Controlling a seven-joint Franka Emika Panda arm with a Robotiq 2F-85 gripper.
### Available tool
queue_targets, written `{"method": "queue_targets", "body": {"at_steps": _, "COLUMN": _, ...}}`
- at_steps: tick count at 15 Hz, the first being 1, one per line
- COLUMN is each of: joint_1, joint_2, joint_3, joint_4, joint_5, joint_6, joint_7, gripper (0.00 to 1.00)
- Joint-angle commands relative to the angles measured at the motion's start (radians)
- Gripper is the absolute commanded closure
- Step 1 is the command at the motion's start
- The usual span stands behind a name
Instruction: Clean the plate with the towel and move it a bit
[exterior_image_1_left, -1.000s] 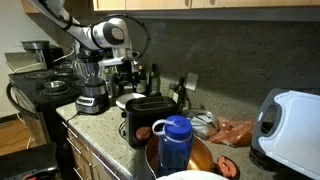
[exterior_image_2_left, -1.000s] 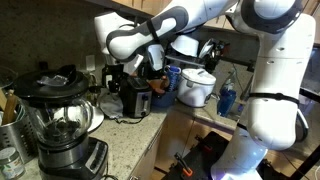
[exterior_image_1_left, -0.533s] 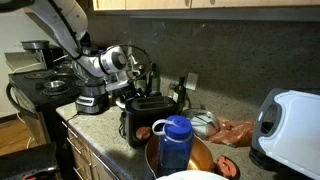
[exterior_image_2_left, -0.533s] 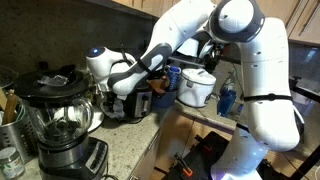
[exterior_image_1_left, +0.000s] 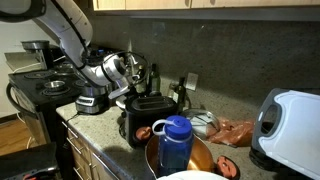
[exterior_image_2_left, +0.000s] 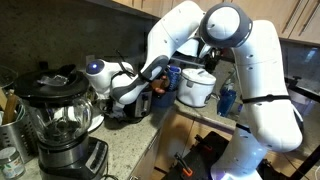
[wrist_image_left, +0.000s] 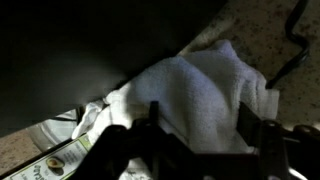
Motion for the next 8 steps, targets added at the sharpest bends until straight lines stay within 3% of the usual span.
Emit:
{"method": "queue_targets", "body": {"at_steps": 1, "joint_1": 0.014, "joint_2": -0.009, "joint_3": -0.010, "joint_4": 0.006, "joint_5": -0.050, "joint_6": -0.008, "joint_7": 0.074, "gripper": 0.56}}
{"method": "queue_targets", "body": {"at_steps": 6, "joint_1": -0.008, "joint_2": -0.073, "joint_3": 0.008, "joint_4": -0.021, "joint_5": -0.001, "joint_6": -0.030, "joint_7": 0.089, "gripper": 0.93}}
{"method": "queue_targets", "body": {"at_steps": 8, "joint_1": -0.026, "joint_2": -0.129, "joint_3": 0.020, "joint_4": -0.038, "joint_5": 0.057, "joint_6": -0.036, "joint_7": 0.070, "gripper": 0.97}}
